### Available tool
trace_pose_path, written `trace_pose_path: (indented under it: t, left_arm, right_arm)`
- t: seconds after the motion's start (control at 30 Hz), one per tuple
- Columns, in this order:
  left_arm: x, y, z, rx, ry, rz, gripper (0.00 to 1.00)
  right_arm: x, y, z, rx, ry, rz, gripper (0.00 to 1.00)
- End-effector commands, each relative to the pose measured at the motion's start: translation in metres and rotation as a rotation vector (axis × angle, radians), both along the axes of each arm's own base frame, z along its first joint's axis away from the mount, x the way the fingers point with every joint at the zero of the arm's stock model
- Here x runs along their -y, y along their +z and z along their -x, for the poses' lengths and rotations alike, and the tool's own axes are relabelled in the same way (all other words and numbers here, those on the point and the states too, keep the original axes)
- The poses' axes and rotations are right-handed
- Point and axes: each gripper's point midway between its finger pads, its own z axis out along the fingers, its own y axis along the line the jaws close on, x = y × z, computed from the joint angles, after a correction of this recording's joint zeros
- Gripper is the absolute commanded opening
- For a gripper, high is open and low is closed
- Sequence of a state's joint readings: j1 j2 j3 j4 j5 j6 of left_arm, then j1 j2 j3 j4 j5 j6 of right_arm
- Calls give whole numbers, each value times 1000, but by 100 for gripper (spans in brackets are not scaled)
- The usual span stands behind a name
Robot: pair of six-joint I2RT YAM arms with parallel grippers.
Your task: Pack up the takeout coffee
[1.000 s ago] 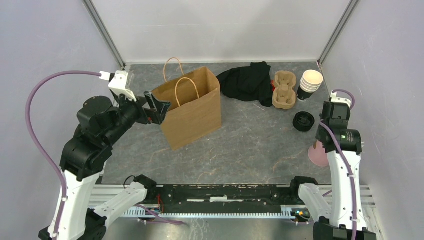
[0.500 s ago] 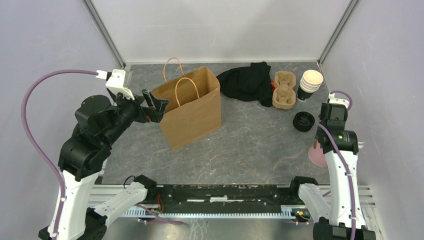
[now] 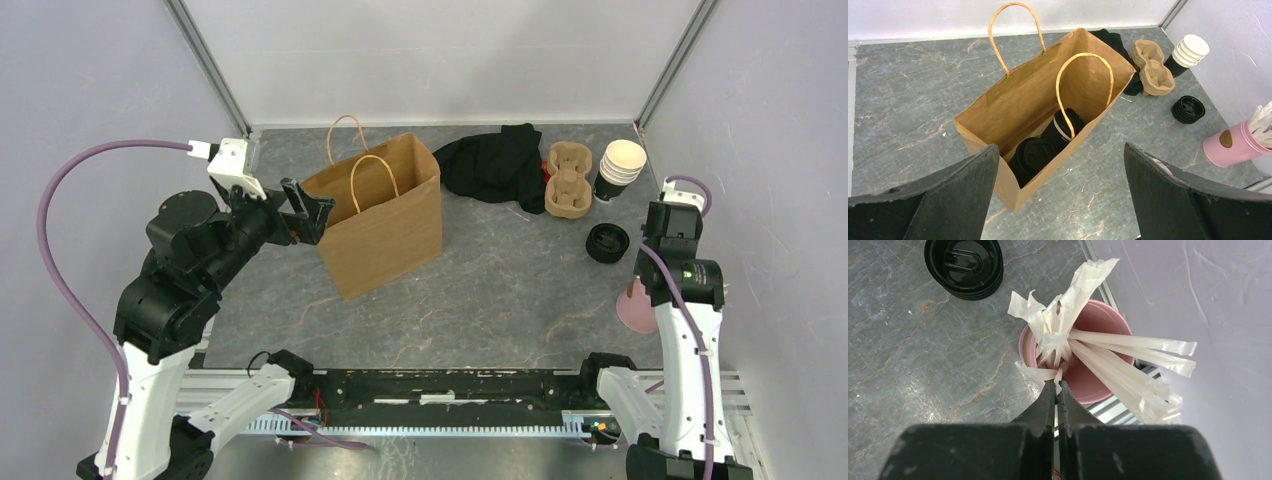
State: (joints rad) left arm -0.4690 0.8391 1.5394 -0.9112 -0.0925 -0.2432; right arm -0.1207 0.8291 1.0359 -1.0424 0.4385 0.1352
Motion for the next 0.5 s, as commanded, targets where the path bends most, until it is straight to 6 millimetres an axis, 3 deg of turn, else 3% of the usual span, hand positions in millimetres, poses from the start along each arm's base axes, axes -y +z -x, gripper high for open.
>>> trace_pose_path:
  t: [0.0,0.1,0.23,0.37,0.47]
  left_arm:
    - [1,15,-2,46,-4,8,100]
    - [4,8,-4,37,-16,4,100]
    - [7,15,-6,38,-11,37,100]
    - [2,34,-5,75,3,38,100]
    - [-2,32,-3,78,15,24,100]
  right_arm:
    - [3,32,7,48,-40,5,1]
    - [6,61,13,79,-40,39,0]
    - [10,116,16,167,-17,92,0]
    - [-7,172,14,295,111,81,0]
    - [-13,205,23,415,129,81,0]
